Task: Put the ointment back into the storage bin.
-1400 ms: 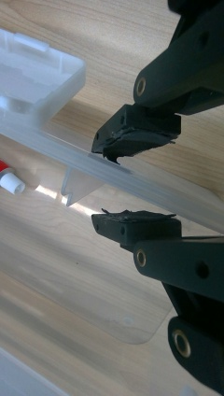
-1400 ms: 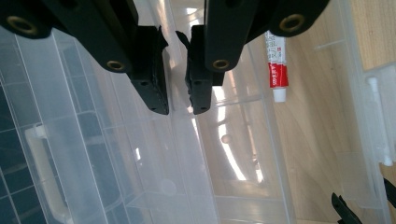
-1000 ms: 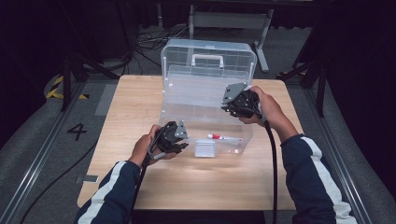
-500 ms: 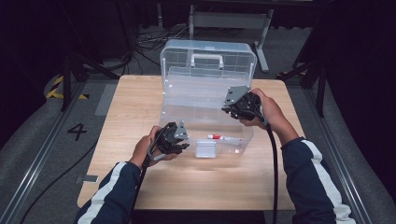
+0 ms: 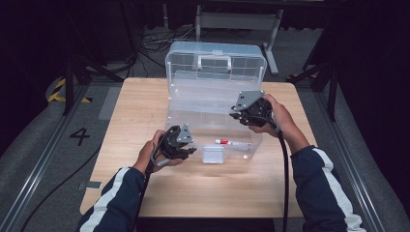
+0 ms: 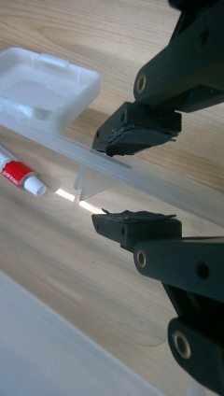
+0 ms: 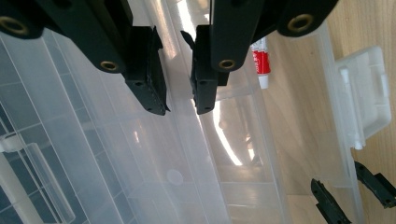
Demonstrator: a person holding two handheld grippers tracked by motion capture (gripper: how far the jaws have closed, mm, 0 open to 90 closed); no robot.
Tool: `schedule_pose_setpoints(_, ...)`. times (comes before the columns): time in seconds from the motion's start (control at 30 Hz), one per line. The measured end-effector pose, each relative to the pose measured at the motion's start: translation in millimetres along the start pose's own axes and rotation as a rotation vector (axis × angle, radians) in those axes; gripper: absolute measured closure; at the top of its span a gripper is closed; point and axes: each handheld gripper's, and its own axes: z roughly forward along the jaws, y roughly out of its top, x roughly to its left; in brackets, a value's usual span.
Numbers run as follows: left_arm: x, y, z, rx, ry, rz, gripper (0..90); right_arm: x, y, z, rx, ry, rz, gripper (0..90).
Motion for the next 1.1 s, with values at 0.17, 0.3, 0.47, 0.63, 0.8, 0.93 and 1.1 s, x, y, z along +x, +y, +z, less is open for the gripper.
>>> schedule_pose_setpoints(0.17,-1.1,1.6,-6.6,-0.002,0.003,0.014,58.2,1.4,-1.8,-0.5,-0.008,0.003,0.005,75.6)
schedule_pose_setpoints(0.3,0.1,1.6,-13.0,-0.009,0.002,0.014,59.0,2.4,-3.4,-0.1,-0.021,0.003,0.018,75.0)
schedule_pose_setpoints(0.47,1.7,-0.1,-25.1,-0.049,0.002,0.007,58.8,2.6,-5.4,-0.4,-0.032,0.0,0.024,74.7)
schedule_pose_setpoints(0.63,4.6,-3.3,-36.5,-0.072,0.01,-0.004,63.3,3.3,-8.4,-0.5,-0.053,0.003,0.038,74.4)
schedule_pose_setpoints(0.8,8.1,-6.8,-44.8,-0.079,-0.003,0.0,68.4,5.9,-9.7,-0.3,-0.063,-0.008,0.031,74.2)
schedule_pose_setpoints(0.93,12.2,-9.4,-49.2,-0.071,0.006,-0.012,70.0,7.6,-11.9,0.6,-0.083,-0.018,0.031,73.4)
schedule_pose_setpoints(1.1,17.5,-12.8,-58.1,-0.094,0.015,-0.028,70.8,7.7,-14.8,1.0,-0.109,-0.012,0.051,73.5)
